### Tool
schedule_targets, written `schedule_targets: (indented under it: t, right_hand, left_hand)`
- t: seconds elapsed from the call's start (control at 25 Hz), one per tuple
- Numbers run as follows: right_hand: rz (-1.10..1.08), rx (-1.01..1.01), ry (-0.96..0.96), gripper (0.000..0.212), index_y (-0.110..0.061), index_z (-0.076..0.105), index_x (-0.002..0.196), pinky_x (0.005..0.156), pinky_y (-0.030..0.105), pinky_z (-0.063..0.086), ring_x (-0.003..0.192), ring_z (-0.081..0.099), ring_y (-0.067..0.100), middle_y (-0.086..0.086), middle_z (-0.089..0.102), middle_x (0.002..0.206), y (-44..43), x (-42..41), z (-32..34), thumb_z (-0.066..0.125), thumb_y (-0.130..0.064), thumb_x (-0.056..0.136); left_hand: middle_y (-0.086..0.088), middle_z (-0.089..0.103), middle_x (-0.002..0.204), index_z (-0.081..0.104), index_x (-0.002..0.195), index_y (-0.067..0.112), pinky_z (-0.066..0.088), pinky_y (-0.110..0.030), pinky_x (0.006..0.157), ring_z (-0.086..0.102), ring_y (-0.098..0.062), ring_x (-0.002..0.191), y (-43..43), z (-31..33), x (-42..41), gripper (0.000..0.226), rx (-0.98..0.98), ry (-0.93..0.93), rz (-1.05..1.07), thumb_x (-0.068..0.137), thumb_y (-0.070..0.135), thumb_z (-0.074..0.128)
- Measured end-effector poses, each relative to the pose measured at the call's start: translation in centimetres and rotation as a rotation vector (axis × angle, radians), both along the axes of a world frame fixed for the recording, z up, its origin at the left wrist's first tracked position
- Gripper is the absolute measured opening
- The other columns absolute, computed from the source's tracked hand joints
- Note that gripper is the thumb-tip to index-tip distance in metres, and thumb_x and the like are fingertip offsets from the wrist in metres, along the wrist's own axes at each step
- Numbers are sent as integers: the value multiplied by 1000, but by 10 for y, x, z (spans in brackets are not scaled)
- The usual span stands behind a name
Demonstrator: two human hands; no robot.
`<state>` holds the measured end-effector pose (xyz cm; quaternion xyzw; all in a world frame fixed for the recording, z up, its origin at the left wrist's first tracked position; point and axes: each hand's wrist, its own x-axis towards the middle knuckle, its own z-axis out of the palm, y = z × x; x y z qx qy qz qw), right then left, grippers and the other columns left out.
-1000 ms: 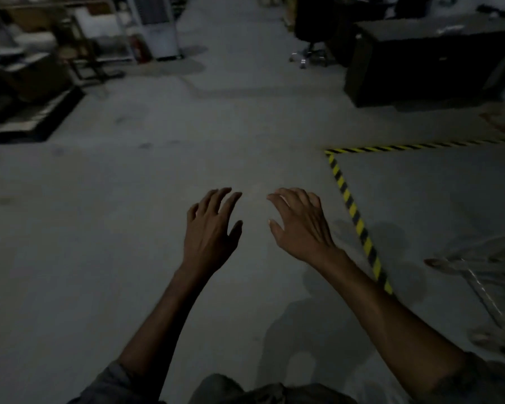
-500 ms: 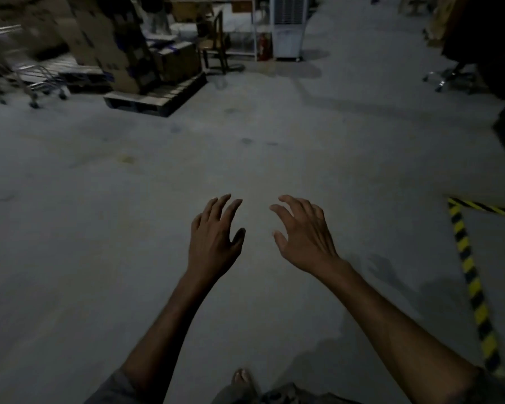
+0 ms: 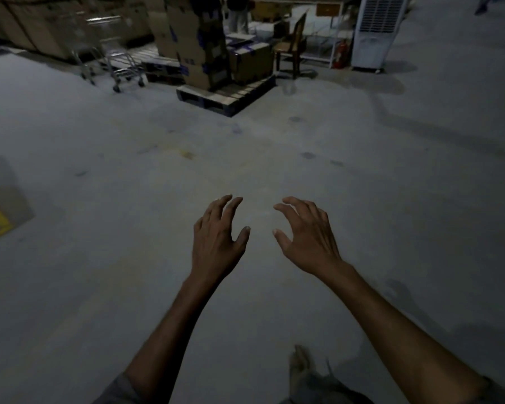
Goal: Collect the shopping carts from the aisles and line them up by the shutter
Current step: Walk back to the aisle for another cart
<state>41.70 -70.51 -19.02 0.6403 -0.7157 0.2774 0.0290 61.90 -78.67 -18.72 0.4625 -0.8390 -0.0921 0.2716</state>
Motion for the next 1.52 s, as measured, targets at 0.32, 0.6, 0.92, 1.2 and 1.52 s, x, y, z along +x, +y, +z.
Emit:
schedule_targets:
  t: [0.32,0.6,0.92,1.2,1.52]
  right_hand:
    - [167,11,-303,47,-33,57,133,101,31,41,128,47,11,-11,57,138,-208,-42,-1,60,-57,93]
    - [358,104,-309,50,-35,53,138,97,34,47,122,50,8,-13,59,131,-371,-47,9,58,-59,94]
    - [483,100,-135,58,-32,42,146,105,37,44,130,46,14,-8,51,144,-559,17,-12,62,-51,94]
    - [455,37,-103,56,-31,44,143,104,39,45,129,46,16,-6,52,142,-750,90,5,62,-50,94]
    - [434,48,-120,53,-32,46,141,103,39,44,129,45,15,-7,51,141,-928,128,1,61,-51,93]
  left_hand:
    - [18,57,138,46,143,41,49,-29,84,58,-5,121,-164,5,-23,52,106,167,187,96,58,58]
    - [13,58,142,48,145,35,49,-34,96,55,-10,128,-295,14,-21,57,26,107,340,96,64,53]
    - [4,55,146,45,150,28,43,-41,102,49,-19,135,-464,-17,47,60,-75,-105,400,97,54,56]
    - [6,45,155,38,153,31,38,-41,108,40,-19,143,-653,-2,124,64,-80,-104,400,96,50,58]
    - [9,36,160,34,155,35,40,-42,106,37,-16,145,-832,5,155,66,-24,-3,374,96,49,60]
